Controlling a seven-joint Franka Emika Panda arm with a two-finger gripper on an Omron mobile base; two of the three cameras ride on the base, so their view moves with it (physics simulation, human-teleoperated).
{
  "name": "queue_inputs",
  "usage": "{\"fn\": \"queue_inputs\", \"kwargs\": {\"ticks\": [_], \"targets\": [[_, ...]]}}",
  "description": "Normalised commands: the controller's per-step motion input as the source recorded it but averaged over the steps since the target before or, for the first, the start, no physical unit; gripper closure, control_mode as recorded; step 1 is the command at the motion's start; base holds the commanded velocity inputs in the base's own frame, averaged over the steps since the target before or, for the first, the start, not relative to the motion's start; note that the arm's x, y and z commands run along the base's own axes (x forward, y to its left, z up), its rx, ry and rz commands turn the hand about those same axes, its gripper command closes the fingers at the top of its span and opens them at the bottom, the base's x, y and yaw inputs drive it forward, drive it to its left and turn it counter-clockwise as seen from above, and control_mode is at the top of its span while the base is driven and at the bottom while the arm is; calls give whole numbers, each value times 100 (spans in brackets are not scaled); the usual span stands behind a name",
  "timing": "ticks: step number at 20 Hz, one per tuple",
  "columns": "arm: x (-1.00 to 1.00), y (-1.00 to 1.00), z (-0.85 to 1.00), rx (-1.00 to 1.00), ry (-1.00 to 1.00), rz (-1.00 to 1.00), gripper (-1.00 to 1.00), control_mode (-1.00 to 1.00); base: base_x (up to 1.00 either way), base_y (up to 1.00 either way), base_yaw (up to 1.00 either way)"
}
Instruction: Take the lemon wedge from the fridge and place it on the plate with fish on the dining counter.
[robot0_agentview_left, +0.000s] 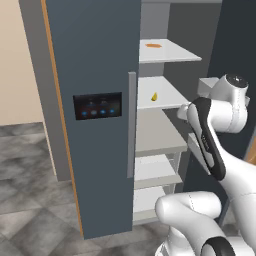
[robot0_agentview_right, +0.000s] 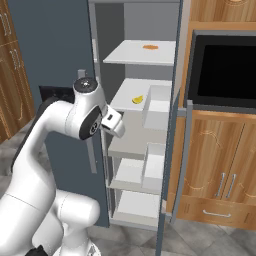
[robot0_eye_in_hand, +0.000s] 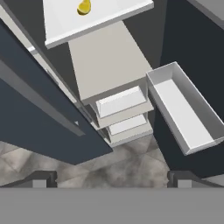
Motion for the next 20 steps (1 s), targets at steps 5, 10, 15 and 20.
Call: {"fn": "queue_inputs", "kwargs": {"ticks": [5, 10, 15, 20], "targets": [[0, 0, 0, -1, -4, 0, -100, -100, 0, 0, 0], [7, 0, -1, 0, 0, 0, -100, 100, 22, -10, 0], [0, 0, 0, 0, 0, 0, -100, 100, 54, -16, 0], [0, 0, 0, 0, 0, 0, -100, 100, 51, -27, 0]]}}
